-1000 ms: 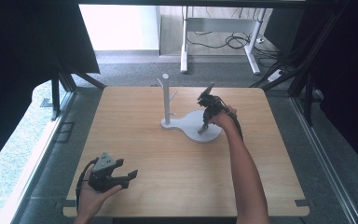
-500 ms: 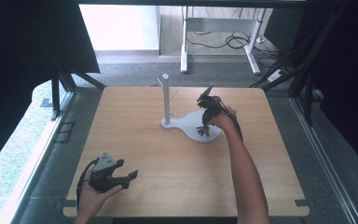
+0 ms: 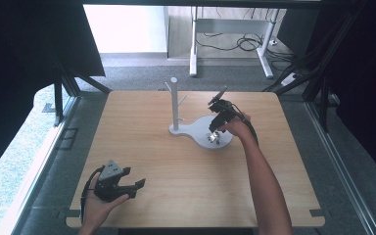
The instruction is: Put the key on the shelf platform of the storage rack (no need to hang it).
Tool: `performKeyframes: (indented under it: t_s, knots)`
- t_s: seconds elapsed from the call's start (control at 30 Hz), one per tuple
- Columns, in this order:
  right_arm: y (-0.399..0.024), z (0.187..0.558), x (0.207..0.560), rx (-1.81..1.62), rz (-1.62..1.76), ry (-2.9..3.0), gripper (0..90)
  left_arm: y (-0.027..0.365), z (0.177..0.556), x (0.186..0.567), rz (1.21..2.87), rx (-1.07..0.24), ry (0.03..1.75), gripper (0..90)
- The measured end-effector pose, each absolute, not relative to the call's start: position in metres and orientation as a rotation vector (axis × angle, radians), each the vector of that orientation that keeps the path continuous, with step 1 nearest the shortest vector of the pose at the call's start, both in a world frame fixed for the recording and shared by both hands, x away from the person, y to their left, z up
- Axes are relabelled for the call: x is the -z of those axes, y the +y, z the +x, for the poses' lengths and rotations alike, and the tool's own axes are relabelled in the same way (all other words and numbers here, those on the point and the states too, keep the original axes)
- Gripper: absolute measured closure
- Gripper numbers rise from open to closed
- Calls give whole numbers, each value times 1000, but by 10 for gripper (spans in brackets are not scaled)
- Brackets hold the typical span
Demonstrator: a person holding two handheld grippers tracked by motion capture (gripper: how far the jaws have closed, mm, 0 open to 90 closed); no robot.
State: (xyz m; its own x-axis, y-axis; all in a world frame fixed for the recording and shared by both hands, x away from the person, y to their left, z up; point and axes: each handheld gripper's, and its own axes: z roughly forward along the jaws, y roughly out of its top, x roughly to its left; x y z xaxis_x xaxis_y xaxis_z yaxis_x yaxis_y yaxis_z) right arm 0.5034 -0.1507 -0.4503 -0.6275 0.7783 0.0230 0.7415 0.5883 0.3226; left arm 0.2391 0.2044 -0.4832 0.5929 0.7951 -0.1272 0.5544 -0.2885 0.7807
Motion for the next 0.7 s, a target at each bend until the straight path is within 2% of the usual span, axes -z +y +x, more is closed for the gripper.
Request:
performKeyframes:
  t_s: [0.37, 0.7]
  knots:
    - [-163, 473, 445, -560, 1220, 2695, 456, 205, 239, 483, 1979, -369, 1076, 281]
    - [-199, 429, 440, -677, 1174, 2667, 458, 203, 238, 481, 1978, -355, 1063, 281]
